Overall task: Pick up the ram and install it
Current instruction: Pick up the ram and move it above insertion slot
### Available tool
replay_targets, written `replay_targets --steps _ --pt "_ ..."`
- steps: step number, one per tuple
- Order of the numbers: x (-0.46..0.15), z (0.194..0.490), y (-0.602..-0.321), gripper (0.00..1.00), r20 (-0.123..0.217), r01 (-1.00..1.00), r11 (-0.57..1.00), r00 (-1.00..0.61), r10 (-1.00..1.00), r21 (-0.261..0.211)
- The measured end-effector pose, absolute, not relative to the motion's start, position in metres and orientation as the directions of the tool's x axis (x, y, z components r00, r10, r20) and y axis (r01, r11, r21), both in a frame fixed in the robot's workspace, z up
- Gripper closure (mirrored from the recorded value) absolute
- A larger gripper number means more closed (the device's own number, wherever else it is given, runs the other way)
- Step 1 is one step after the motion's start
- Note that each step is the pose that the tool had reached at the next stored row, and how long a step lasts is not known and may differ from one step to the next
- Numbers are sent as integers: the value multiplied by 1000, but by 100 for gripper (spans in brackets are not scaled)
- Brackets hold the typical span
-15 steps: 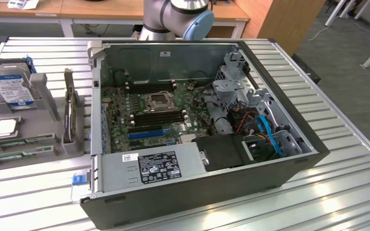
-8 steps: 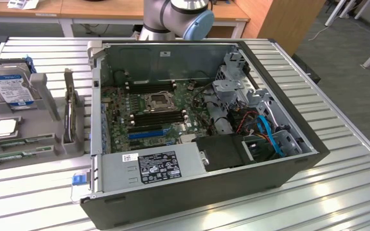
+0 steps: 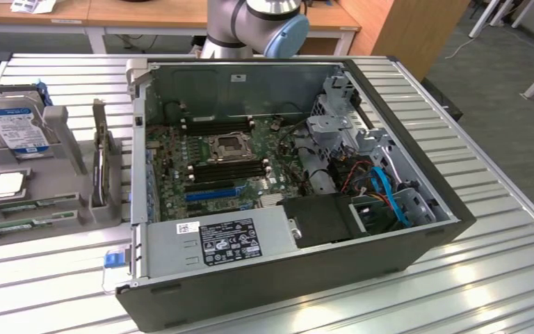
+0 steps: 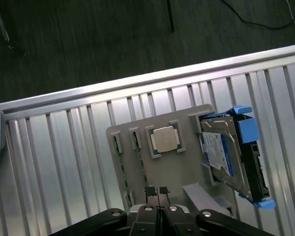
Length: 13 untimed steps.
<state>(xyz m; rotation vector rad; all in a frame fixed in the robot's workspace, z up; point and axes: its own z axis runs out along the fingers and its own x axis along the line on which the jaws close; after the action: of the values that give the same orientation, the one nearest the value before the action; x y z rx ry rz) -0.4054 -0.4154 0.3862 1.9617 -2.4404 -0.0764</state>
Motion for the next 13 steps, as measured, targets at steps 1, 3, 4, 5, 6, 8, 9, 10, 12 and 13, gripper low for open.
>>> replay_targets --steps 1,3,4,5,6,8,9,10,12,13 --pt "-405 386 -415 90 -23 -978 203 -204 -979 44" --pt "-405 386 -415 90 -23 -982 182 -183 -983 44" --pt "-405 386 -415 90 -23 -984 172 -173 -985 44" --pt "-405 386 -415 90 -23 -986 162 -163 -986 44" --pt "-405 386 -415 90 -23 -988 151 -152 -988 44" --pt "-405 386 -415 90 -23 -990 137 -138 -990 44" --pt "-405 386 -415 90 -23 -990 137 -138 -990 44" --pt "-405 386 -415 90 -23 -990 136 -137 -990 44" --pt "-405 386 -415 90 -23 -990 136 -138 -990 44" --pt "-405 386 -415 90 -23 -990 136 -138 -990 44"
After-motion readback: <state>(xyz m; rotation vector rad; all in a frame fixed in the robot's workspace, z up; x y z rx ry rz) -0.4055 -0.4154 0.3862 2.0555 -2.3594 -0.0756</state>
